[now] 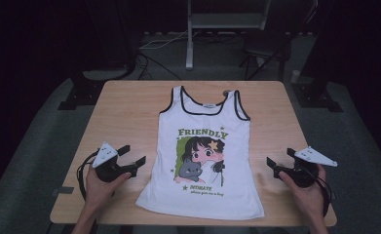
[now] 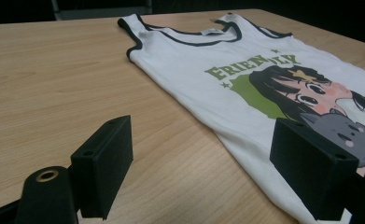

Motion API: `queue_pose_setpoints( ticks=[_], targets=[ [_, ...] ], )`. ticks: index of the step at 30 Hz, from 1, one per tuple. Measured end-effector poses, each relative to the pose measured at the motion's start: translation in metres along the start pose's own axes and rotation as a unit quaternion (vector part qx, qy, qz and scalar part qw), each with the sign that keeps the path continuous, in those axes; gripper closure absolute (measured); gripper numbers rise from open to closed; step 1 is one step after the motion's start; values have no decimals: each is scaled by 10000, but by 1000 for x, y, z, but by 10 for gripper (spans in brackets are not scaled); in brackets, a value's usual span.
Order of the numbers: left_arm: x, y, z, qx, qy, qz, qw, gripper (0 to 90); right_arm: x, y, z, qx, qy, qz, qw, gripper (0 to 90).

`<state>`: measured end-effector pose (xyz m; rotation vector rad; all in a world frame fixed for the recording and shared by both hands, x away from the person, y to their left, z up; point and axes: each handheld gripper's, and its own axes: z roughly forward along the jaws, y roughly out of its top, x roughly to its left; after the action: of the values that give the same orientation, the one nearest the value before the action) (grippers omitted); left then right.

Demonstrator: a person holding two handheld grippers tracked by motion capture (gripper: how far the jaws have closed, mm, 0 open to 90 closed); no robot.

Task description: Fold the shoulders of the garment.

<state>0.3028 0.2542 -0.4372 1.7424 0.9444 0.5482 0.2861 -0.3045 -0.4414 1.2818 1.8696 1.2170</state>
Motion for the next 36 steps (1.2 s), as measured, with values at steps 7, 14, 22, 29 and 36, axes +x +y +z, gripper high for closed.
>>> queue_pose_setpoints(
  ticks=[7, 14, 22, 29, 36],
  targets=[
    [-1, -1, -2, -77, -14, 78, 9999, 209, -2, 9, 5, -56, 105, 63, 9999, 129],
    [-5, -3, -6, -127, -52, 90, 9999, 209, -7, 62, 31, -29, 423, -33, 9991, 130],
    [-9, -5, -10, -176, -49, 156, 9997, 209, -24, 120, 88, 304, 629, 99, 9975, 130],
    [-12, -5, -11, -206, -42, 168, 9996, 209, -38, 142, 152, 753, 682, 325, 9943, 133],
    [-12, -6, -11, -197, -34, 218, 9996, 209, -42, 151, 206, 1098, 708, 384, 9907, 151]
  ],
)
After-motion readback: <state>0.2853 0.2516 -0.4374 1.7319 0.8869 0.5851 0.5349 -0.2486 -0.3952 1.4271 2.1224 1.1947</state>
